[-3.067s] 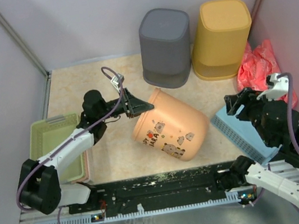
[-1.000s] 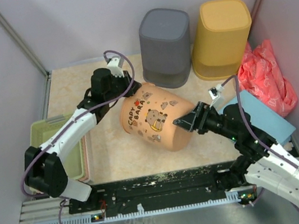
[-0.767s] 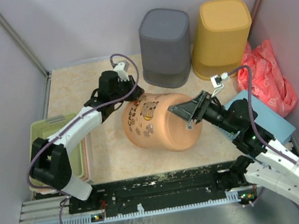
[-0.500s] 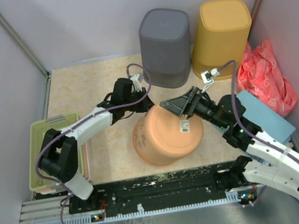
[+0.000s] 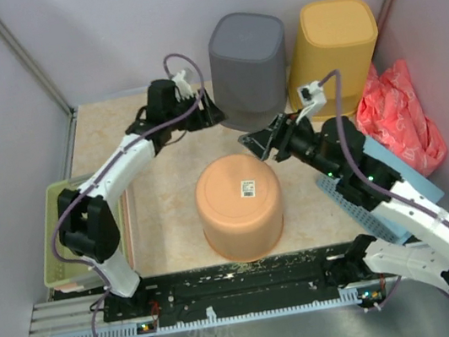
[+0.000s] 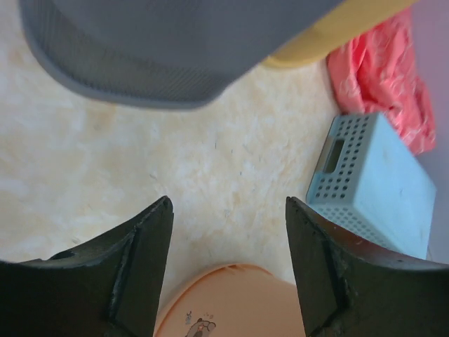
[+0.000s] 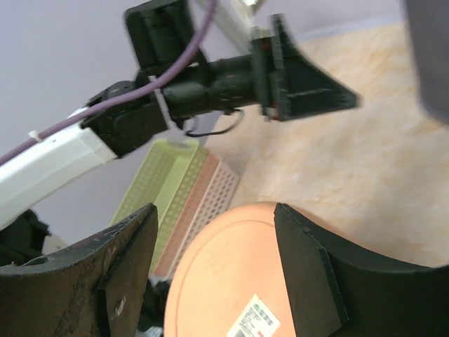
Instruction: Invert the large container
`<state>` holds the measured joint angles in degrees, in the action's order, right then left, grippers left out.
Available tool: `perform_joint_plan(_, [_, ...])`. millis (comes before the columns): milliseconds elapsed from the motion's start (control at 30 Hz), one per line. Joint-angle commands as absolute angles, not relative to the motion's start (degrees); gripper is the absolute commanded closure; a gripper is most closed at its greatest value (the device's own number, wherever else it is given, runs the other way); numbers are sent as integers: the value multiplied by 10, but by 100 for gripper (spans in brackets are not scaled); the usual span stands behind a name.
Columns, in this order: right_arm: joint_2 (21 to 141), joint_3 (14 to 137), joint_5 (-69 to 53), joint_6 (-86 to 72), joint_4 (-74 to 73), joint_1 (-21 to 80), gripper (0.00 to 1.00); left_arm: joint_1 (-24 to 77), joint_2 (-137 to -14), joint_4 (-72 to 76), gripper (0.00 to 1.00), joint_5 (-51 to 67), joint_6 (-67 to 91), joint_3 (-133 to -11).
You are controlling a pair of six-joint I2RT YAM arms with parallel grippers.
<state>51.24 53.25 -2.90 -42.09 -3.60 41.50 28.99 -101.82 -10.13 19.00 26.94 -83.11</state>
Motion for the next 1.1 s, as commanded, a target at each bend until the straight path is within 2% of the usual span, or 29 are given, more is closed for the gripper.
perform_joint_plan(0, [424,593,110,-271,-248,418,31,266,-941,-163,28,189,222,-904])
perform_joint_plan(100, [351,552,137,-258,-353,418,30,265,-870,-182,23,189,196,-894])
perform_joint_plan(267, [252,490,57,-377,-493,418,29,265,-734,-241,13,203,153,-808])
perform_joint_plan(367, [205,436,7,-453,-513,418,28,265,-648,-271,7,217,159,-729])
perform_joint_plan(500, [176,346,-66,-508,-491,418,26,265,-553,-340,3,174,187,-707])
perform_joint_plan(633, [186,247,-152,-566,-317,420,21,265,-523,-457,0,22,208,-745])
perform_joint_plan(767, [249,174,-132,-601,-6,428,15,265,-553,-606,0,-106,267,-821])
perform_joint_plan(900, [488,202,-52,-601,280,430,14,265,-521,-576,0,-72,299,-826])
perform_joint_plan(1067, [761,376,-33,-607,413,429,14,265,-495,-558,1,-63,307,-826])
